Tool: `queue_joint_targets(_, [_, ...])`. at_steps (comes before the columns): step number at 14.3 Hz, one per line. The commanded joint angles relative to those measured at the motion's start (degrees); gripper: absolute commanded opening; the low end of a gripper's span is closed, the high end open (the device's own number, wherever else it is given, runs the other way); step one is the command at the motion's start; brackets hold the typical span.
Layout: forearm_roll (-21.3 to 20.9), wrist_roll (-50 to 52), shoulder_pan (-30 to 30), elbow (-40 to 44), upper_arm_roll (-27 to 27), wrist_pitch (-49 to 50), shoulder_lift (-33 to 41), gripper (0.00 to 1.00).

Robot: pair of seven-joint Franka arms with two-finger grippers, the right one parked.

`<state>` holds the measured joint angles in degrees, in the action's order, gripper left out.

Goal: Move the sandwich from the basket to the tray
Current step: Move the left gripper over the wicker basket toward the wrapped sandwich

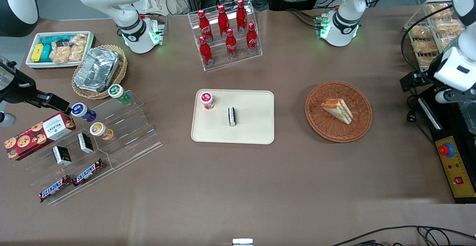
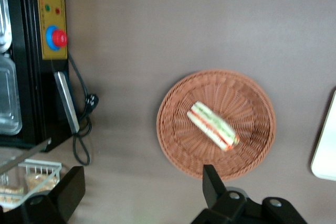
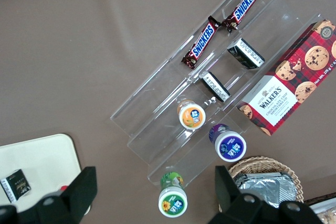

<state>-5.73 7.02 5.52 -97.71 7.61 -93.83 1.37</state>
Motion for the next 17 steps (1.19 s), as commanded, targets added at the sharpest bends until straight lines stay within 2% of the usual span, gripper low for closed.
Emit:
queue_joint_targets(1, [-1.0, 1.7, -0.8, 3.5, -0.2, -0.4, -1.9, 0.99])
queue_joint_targets(5, [-0.9, 1.5, -1.4, 0.6, -0.2, 0.0, -0.9, 0.99])
queue_joint_targets(10, [-0.5, 3.2, -1.7, -17.2, -0.1, -8.4, 7.8, 0.99])
queue_joint_targets(13, [2.6, 6.1, -1.7, -24.9, 0.2, -10.0, 9.1, 0.99])
queue_joint_targets(15, [2.9, 7.4, -1.7, -30.6, 0.5, -15.0, 9.8, 0.99])
queue_joint_targets(17, [2.6, 16.5, -2.9, -35.1, 1.2, -21.6, 9.5, 0.99])
